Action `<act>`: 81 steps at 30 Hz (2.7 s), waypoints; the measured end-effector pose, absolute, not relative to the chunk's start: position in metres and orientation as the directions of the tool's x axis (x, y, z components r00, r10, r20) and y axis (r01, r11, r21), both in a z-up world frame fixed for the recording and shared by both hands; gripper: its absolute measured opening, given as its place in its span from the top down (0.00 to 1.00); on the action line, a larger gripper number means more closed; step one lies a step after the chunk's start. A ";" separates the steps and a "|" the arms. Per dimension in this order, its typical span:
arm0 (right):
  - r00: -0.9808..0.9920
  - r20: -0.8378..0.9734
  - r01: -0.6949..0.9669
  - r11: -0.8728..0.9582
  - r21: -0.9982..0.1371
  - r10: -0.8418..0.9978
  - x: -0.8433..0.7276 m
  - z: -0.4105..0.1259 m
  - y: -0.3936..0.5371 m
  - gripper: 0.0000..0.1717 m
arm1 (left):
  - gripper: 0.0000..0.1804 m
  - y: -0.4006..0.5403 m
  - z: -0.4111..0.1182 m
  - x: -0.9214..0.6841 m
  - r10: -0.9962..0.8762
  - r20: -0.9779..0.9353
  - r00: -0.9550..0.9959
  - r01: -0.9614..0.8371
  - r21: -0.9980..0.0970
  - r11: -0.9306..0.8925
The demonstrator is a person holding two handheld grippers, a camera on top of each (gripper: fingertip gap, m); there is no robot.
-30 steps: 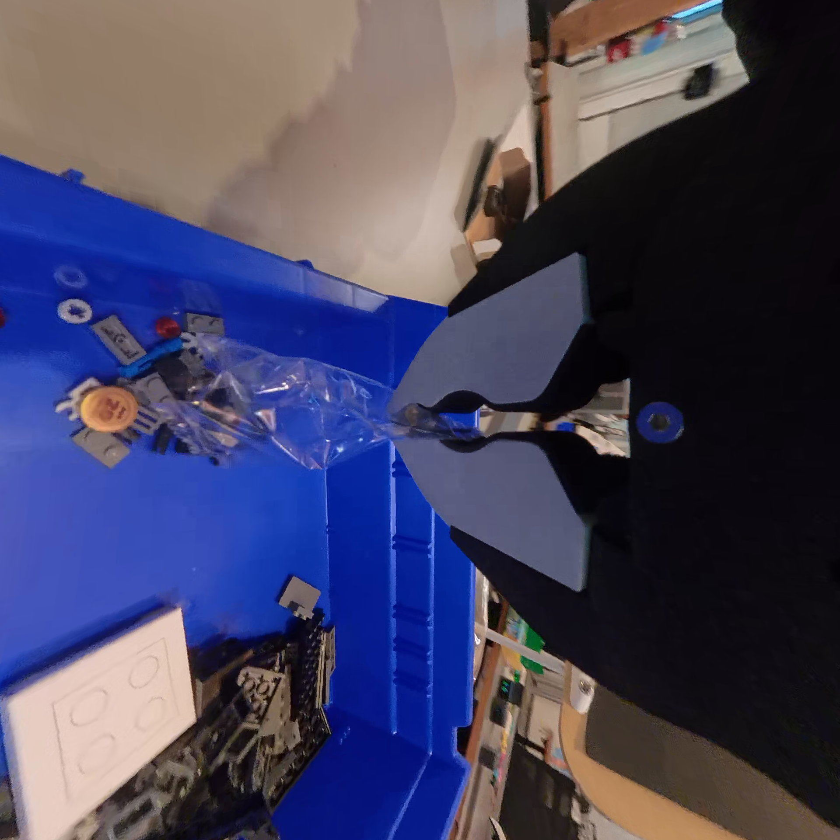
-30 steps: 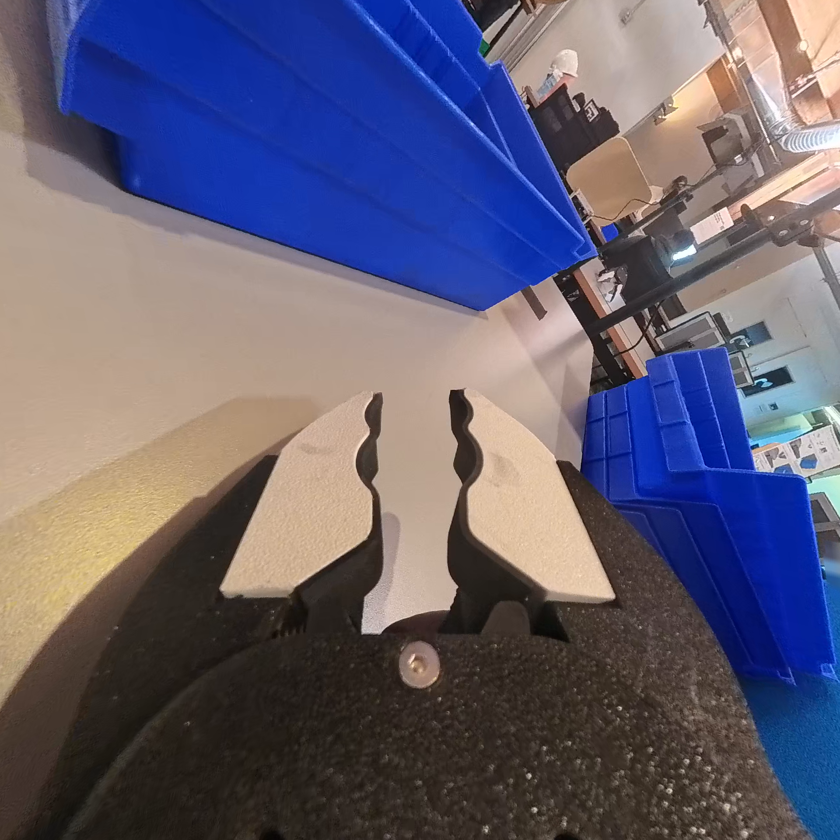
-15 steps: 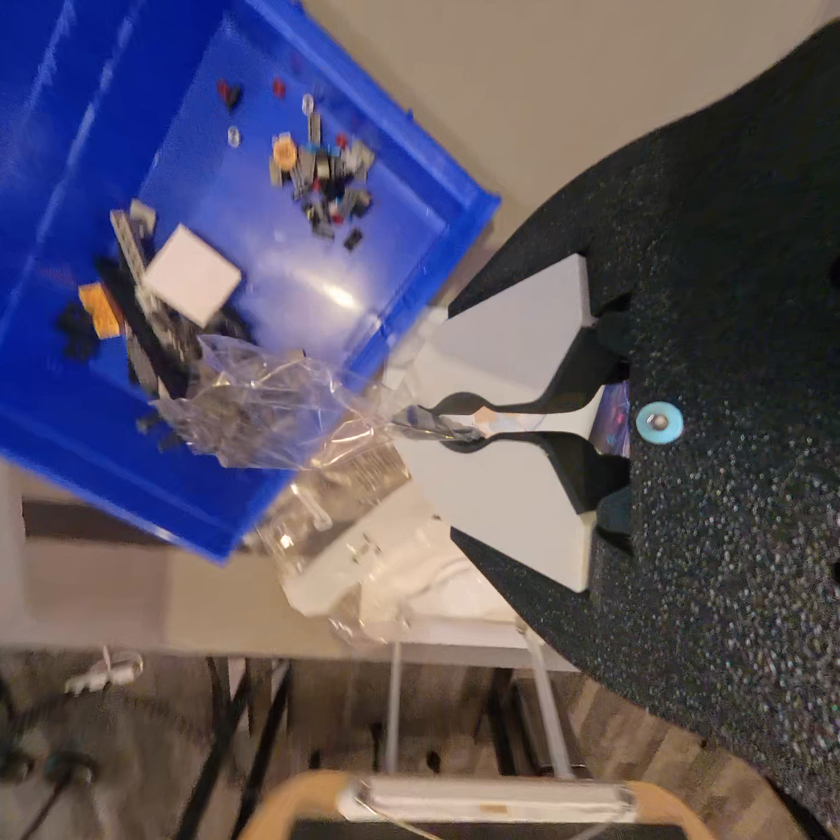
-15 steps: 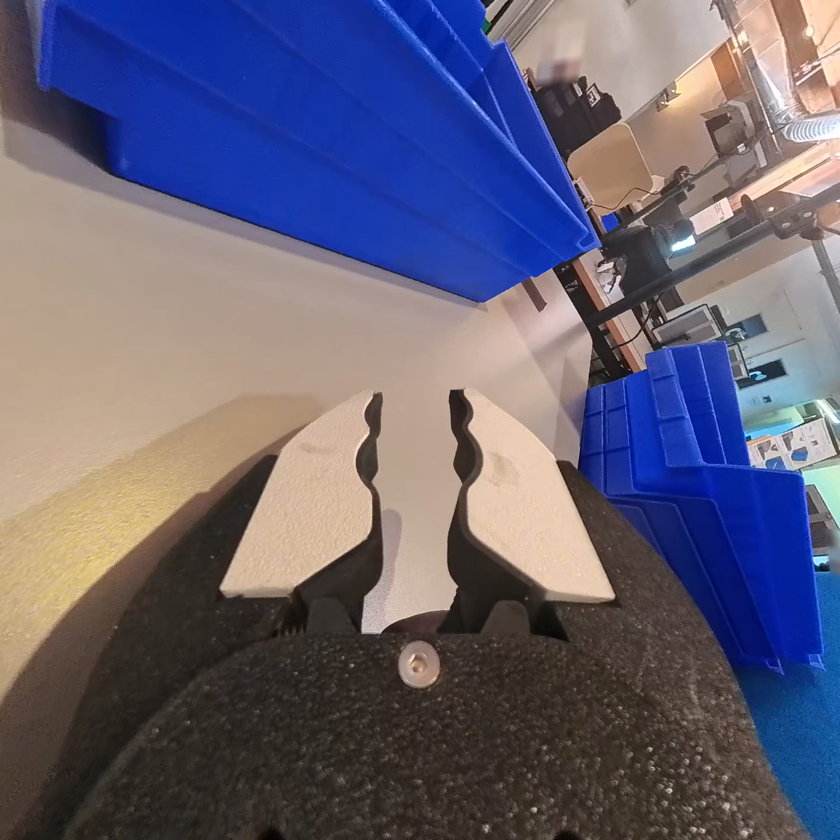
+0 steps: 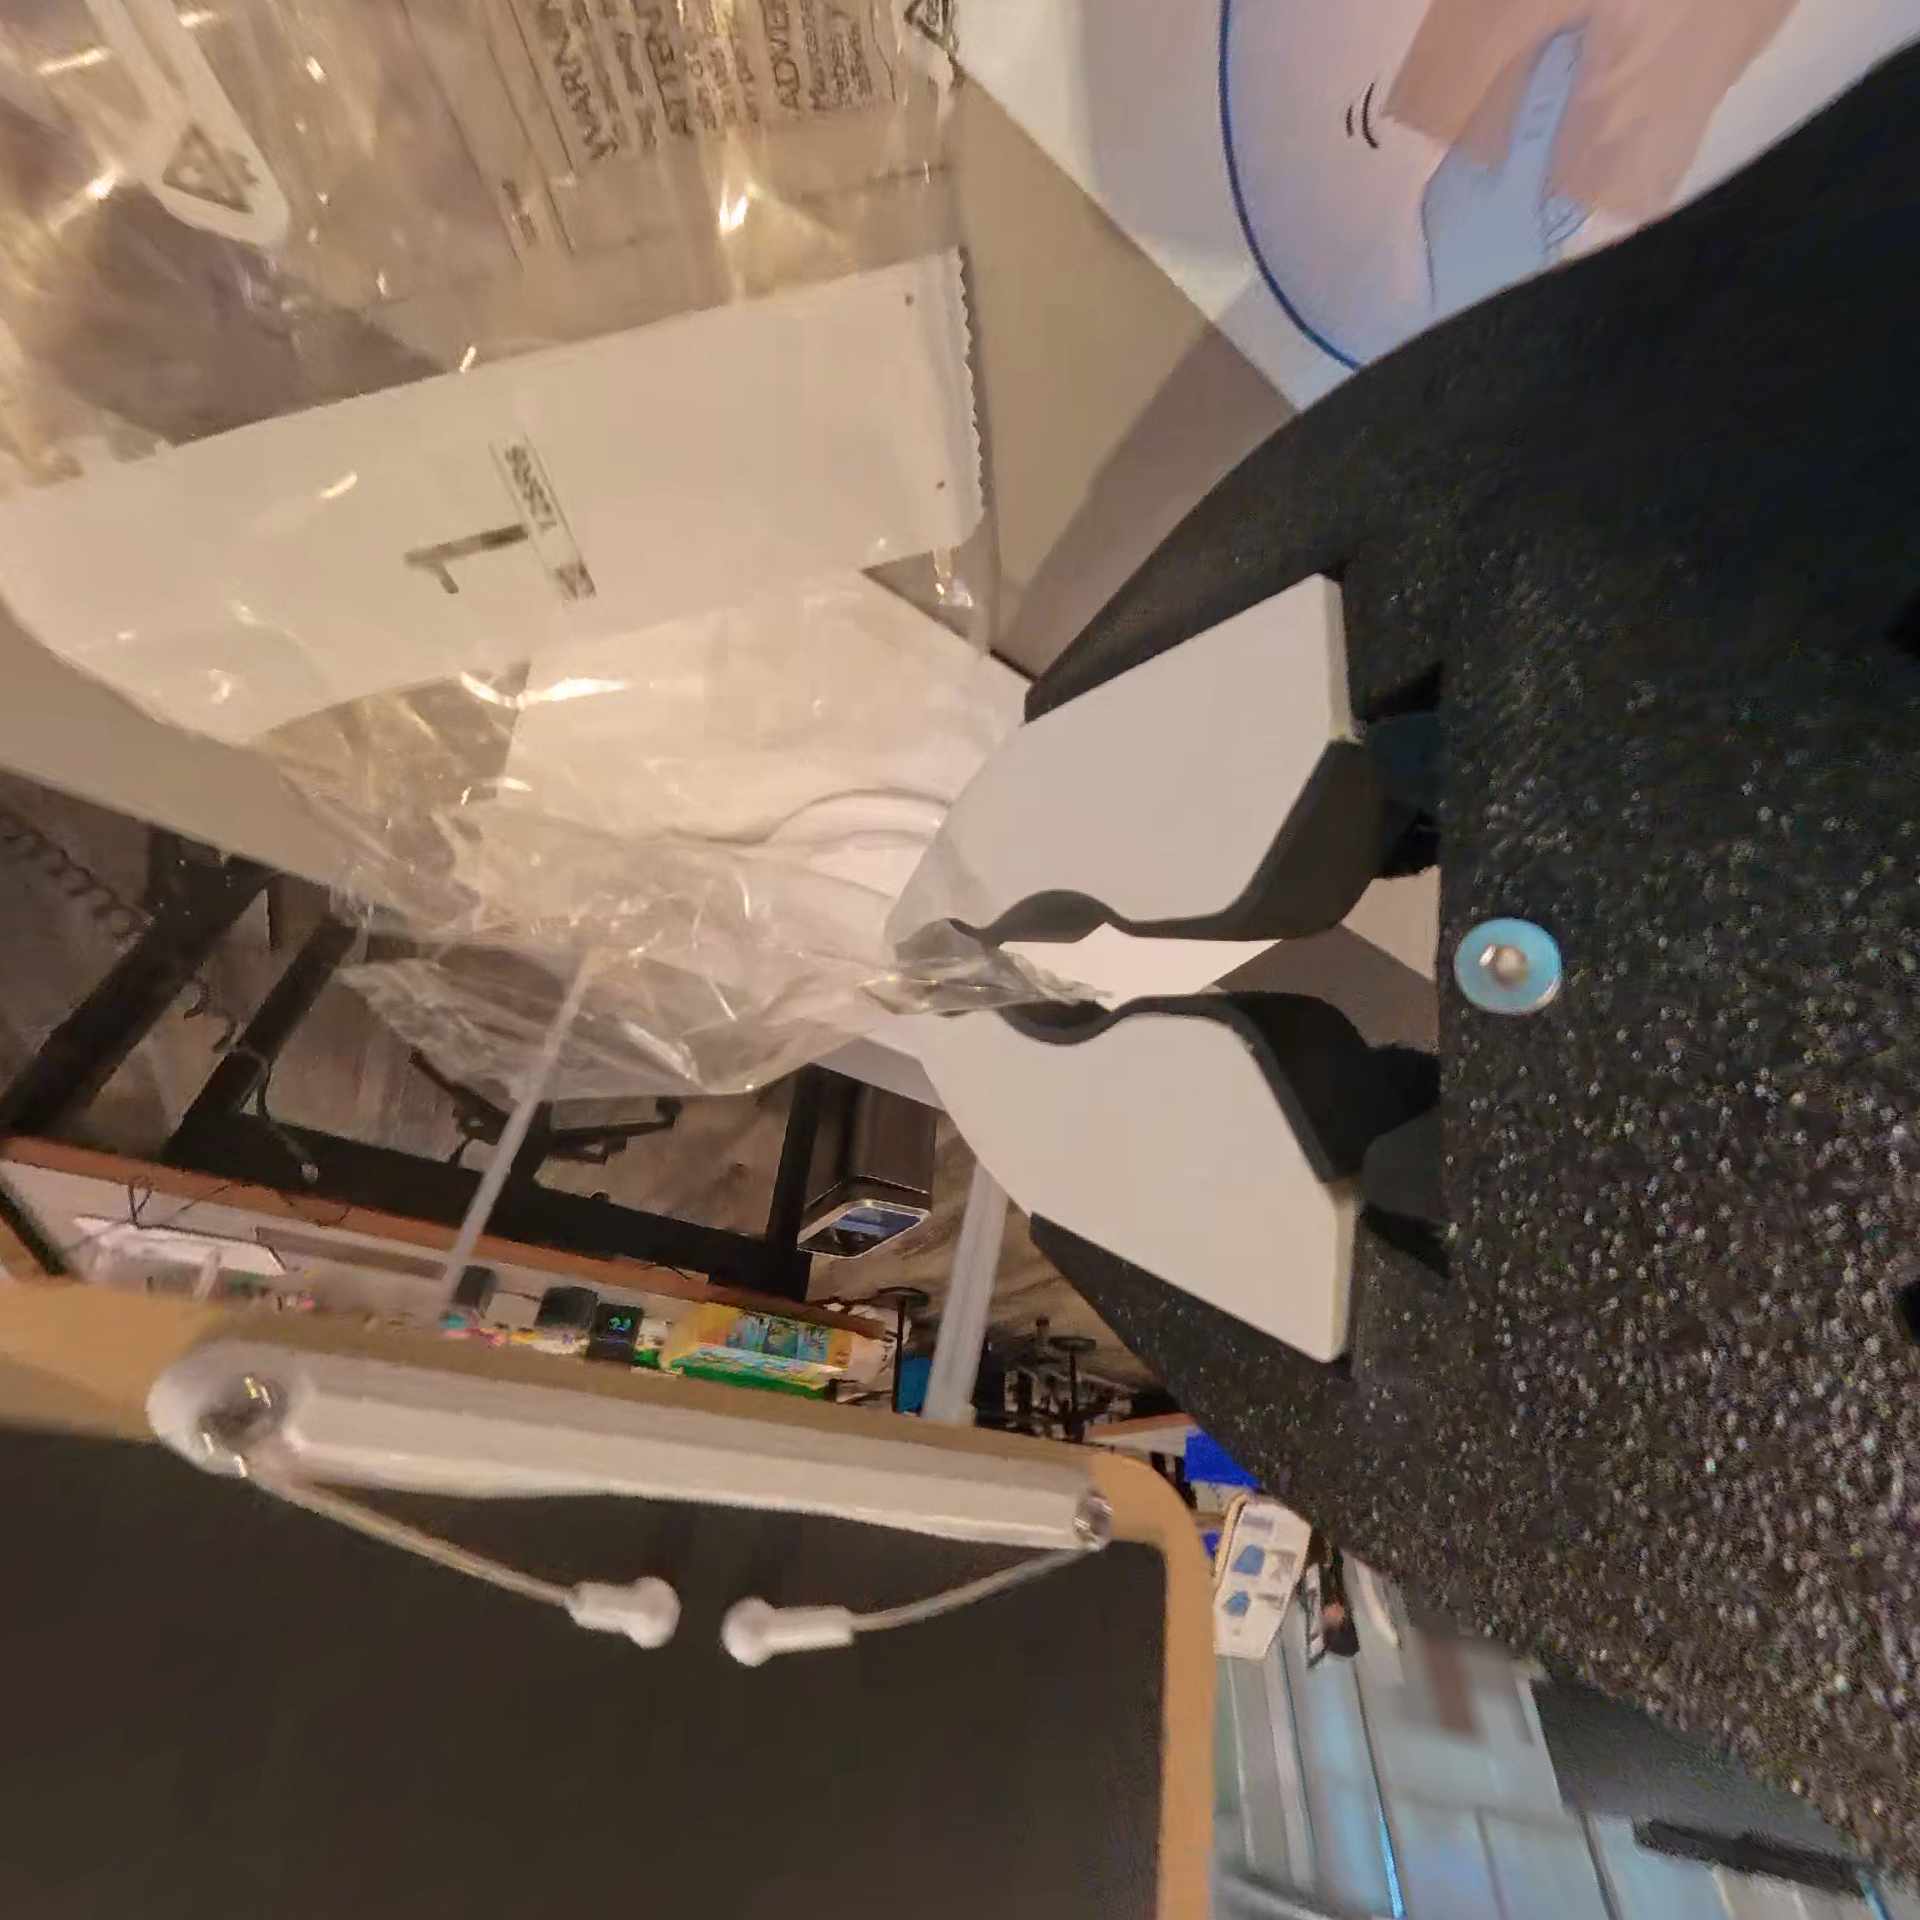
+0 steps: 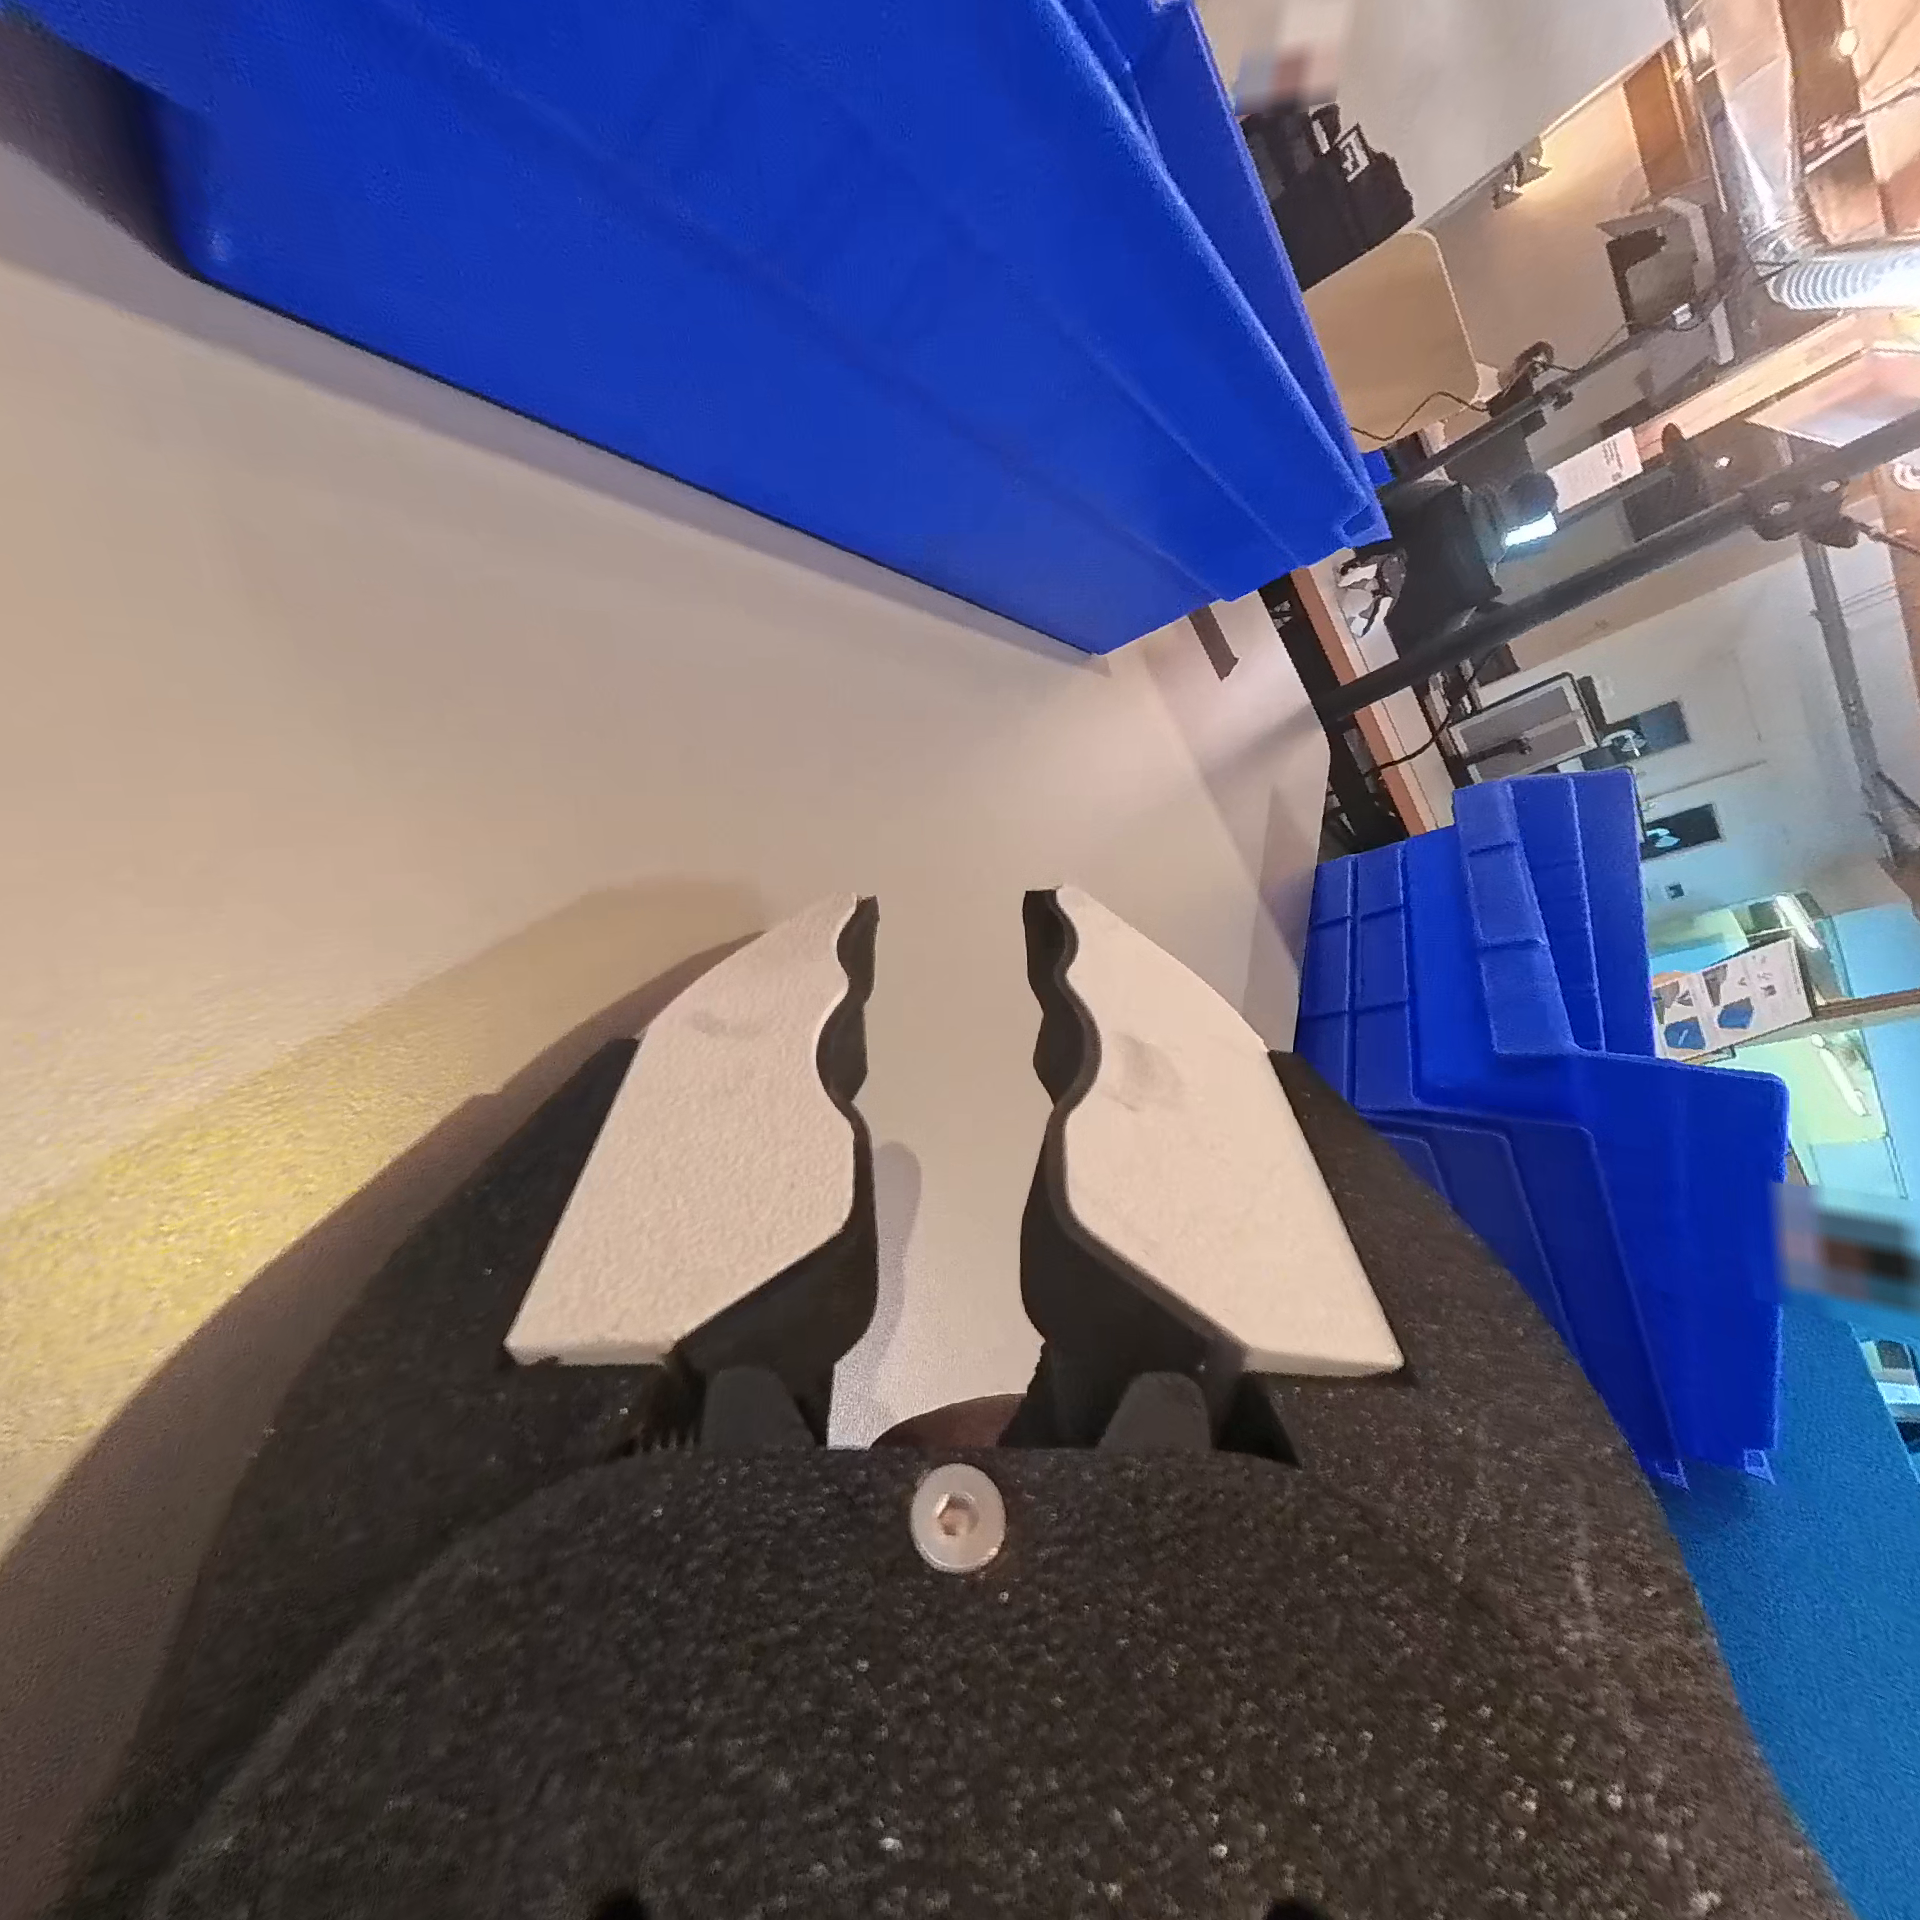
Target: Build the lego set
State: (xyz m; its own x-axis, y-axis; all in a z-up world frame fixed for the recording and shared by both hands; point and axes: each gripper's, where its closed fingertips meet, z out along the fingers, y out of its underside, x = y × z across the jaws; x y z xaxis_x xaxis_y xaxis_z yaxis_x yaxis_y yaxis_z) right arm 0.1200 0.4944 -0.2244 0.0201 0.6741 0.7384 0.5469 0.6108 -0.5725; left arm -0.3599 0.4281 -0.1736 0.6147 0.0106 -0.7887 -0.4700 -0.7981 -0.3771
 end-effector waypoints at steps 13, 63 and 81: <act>0.011 0.731 0.546 0.608 -0.576 0.683 0.120 -0.226 0.494 0.84 | 0.84 0.430 -0.204 -0.344 -0.096 -0.726 0.681 -0.482 -0.346 -0.805; 0.009 0.777 0.569 0.636 -0.521 0.629 0.119 -0.229 0.495 0.86 | 0.93 0.291 -0.221 -0.094 -0.498 -0.089 0.863 -0.404 -0.714 -0.572; 0.067 0.730 0.560 0.580 -0.591 0.680 0.146 -0.203 0.453 0.84 | 0.76 0.396 -0.220 -0.041 -0.462 -0.104 0.881 -0.339 -0.820 -0.462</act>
State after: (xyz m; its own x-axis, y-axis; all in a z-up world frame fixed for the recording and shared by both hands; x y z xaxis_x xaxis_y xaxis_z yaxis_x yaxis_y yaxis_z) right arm 0.1456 0.4534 -0.2028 0.0673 0.6796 0.7305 0.5605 0.5799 -0.5912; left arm -0.0415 0.3963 -0.2201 0.8810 -0.4616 -0.1040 -0.3388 -0.4620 -0.8196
